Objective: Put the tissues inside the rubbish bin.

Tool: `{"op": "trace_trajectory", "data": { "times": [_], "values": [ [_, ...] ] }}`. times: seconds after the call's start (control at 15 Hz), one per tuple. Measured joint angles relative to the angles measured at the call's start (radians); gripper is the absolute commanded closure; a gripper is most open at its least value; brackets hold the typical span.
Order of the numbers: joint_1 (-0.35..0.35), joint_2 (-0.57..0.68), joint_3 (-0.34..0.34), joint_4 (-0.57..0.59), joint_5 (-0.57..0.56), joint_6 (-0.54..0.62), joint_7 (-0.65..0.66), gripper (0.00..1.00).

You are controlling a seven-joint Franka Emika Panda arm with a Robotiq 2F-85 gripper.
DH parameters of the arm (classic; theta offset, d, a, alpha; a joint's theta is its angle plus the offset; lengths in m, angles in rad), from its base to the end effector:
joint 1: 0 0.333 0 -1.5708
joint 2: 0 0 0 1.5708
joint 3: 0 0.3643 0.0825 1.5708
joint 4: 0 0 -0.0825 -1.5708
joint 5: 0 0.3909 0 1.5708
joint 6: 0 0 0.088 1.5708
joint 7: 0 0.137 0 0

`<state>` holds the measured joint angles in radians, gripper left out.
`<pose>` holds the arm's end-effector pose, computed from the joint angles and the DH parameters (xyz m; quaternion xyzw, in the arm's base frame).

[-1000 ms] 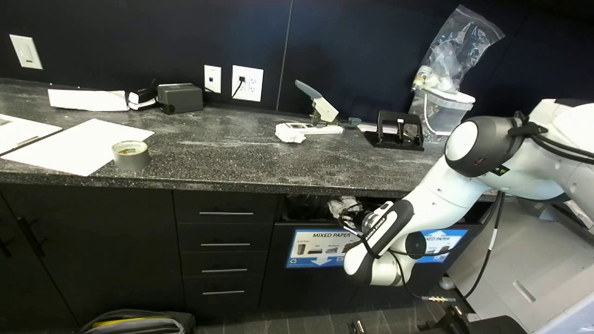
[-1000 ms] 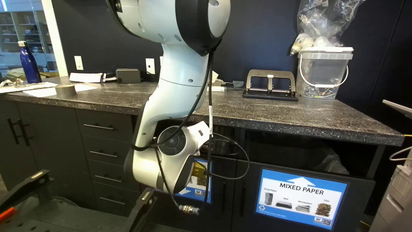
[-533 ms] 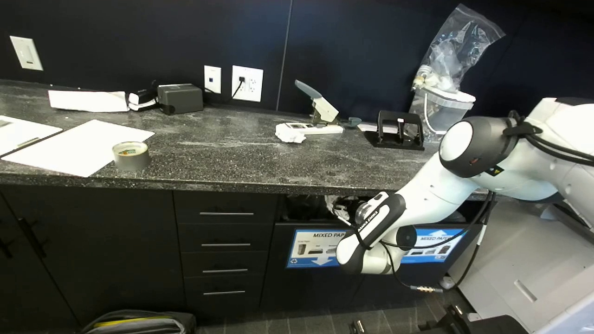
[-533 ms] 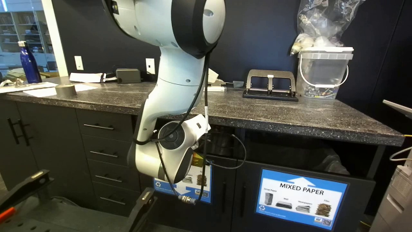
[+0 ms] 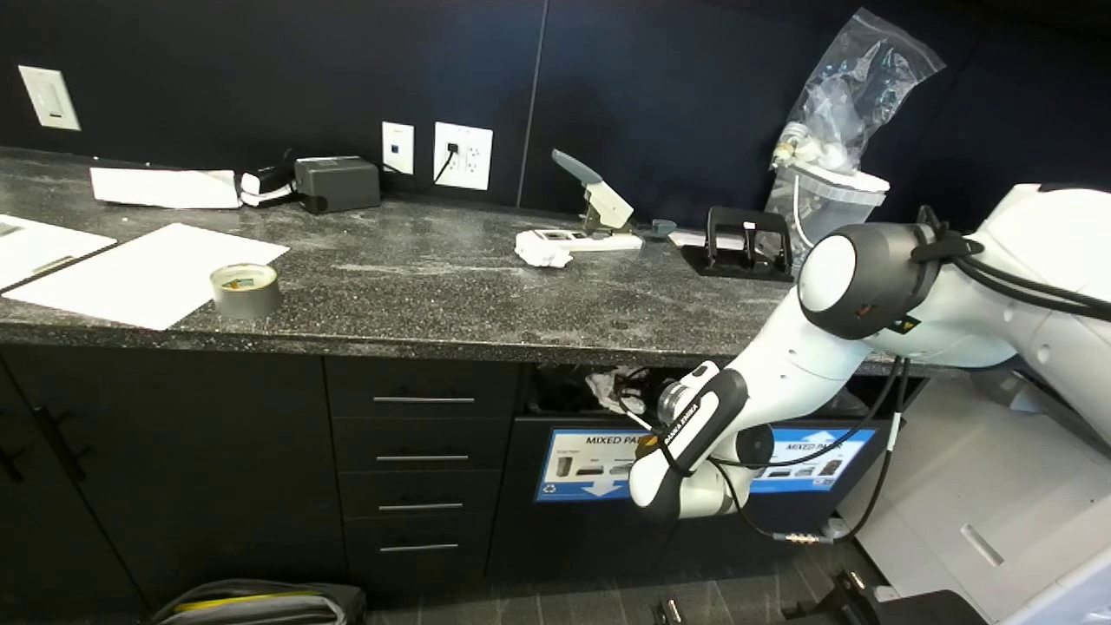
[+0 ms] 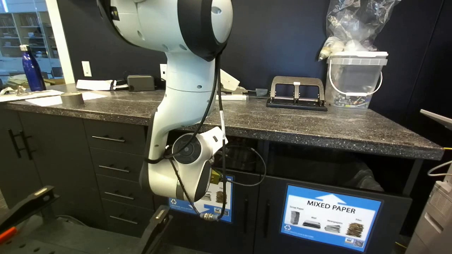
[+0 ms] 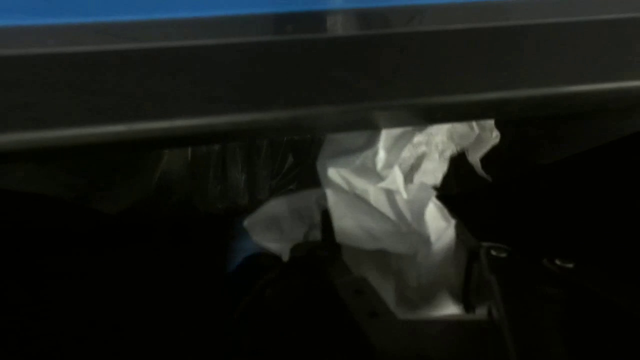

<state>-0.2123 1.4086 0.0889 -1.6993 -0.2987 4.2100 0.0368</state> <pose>0.6275 -0.0421 -0.0550 -0.8450 -0.0076 -0.5304 0.0680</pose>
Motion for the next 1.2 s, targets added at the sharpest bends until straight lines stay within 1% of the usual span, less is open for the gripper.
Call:
{"op": "trace_trajectory", "data": {
  "times": [0.13, 0.2, 0.47, 0.67, 0.8, 1.0, 1.2],
  "values": [
    [0.008, 0.000, -0.011, 0.001, 0.000, 0.000, 0.008, 0.01],
    [0.012, -0.001, -0.015, 0.001, 0.000, 0.000, 0.011, 0.00],
    [0.025, -0.005, -0.028, -0.002, 0.000, -0.003, 0.014, 0.00],
    [0.028, -0.030, -0.031, -0.033, -0.001, -0.013, 0.022, 0.01],
    [0.029, -0.068, -0.032, -0.082, -0.003, -0.034, 0.029, 0.00],
    [0.029, -0.153, -0.033, -0.190, -0.011, -0.096, 0.045, 0.00],
    [0.027, -0.248, -0.031, -0.306, -0.038, -0.202, 0.080, 0.00]
  ]
}}
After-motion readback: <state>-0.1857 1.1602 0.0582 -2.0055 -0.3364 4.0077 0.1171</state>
